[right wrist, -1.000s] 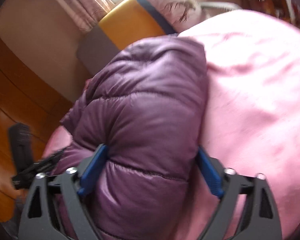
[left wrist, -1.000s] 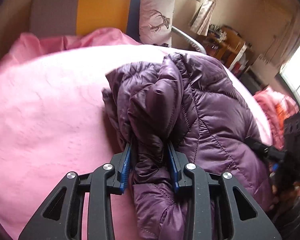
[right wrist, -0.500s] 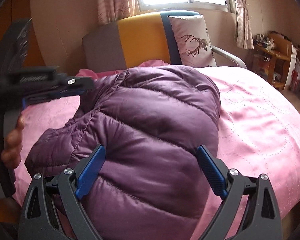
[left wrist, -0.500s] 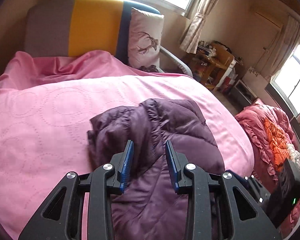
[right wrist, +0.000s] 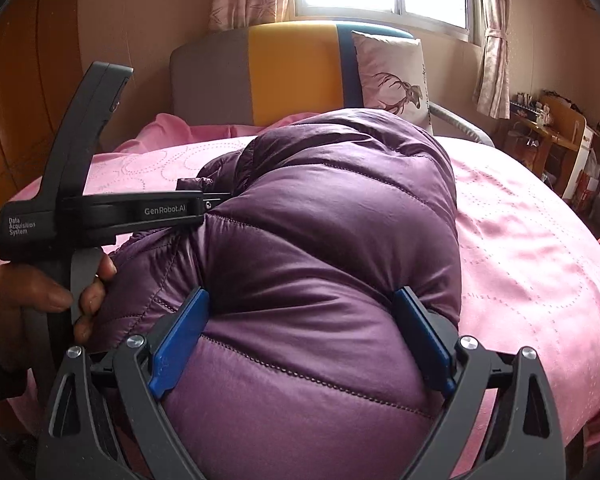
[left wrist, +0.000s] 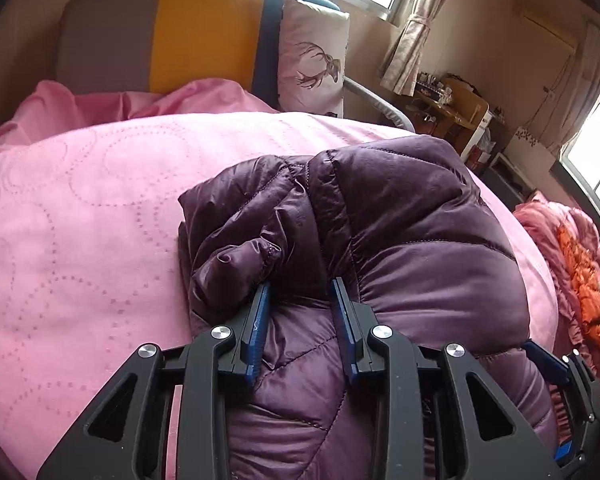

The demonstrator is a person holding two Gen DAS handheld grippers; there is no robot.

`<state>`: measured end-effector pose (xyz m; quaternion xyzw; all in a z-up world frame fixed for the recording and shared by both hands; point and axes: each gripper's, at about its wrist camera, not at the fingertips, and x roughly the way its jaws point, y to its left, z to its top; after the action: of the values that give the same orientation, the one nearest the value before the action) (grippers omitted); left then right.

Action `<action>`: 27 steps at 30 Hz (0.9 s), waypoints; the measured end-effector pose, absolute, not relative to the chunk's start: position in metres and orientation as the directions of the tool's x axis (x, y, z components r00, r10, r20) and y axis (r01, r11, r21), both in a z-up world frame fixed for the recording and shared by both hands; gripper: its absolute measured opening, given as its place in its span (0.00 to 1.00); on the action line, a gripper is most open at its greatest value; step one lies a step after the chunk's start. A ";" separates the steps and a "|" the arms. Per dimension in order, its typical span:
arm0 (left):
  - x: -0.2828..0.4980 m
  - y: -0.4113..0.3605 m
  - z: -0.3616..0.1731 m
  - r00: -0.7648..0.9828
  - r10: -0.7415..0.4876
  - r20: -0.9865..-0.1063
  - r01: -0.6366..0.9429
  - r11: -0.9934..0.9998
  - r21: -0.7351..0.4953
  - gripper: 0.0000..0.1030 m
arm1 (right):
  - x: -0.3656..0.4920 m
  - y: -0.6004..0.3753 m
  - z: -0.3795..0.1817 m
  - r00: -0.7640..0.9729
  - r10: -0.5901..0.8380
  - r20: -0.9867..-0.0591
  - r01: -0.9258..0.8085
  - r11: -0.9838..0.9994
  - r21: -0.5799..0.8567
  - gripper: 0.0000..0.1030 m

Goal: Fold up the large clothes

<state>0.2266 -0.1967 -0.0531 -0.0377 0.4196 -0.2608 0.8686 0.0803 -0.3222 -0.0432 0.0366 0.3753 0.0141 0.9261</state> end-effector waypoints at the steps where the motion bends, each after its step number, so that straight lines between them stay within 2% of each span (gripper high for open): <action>1: 0.227 -0.197 -0.053 0.510 -0.483 -0.712 0.420 0.862 -0.283 0.30 | 0.080 -0.324 -0.042 0.714 0.054 -0.698 0.003 0.997 0.081 0.90; 8: 0.209 -0.197 -0.026 0.559 -0.413 -0.719 0.394 0.895 -0.208 0.30 | 0.072 -0.332 -0.025 0.701 0.048 -0.712 0.053 0.991 0.120 0.90; 11: 0.196 -0.192 -0.016 0.596 -0.390 -0.702 0.385 0.906 -0.177 0.43 | 0.066 -0.333 -0.021 0.700 0.030 -0.713 0.079 0.990 0.119 0.91; 12: 0.192 -0.191 -0.014 0.610 -0.376 -0.697 0.376 0.912 -0.163 0.56 | 0.065 -0.332 -0.019 0.700 0.024 -0.714 0.090 0.989 0.121 0.91; 14: 0.186 -0.182 -0.010 0.635 -0.358 -0.684 0.346 0.924 -0.163 0.68 | 0.063 -0.333 -0.018 0.697 0.016 -0.717 0.109 0.986 0.128 0.92; 17: 0.178 -0.174 -0.007 0.635 -0.362 -0.682 0.329 0.926 -0.185 0.68 | 0.058 -0.330 -0.016 0.693 0.001 -0.721 0.127 0.984 0.124 0.94; 27: 0.147 -0.162 0.006 0.687 -0.305 -0.659 0.306 0.945 -0.117 0.68 | 0.040 -0.320 -0.005 0.677 -0.022 -0.736 0.177 0.975 0.134 0.95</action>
<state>0.1471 -0.1619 0.0059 0.0010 0.3587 -0.1662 0.9185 0.0399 -0.3199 -0.0046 0.0972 0.3982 -0.0545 0.9105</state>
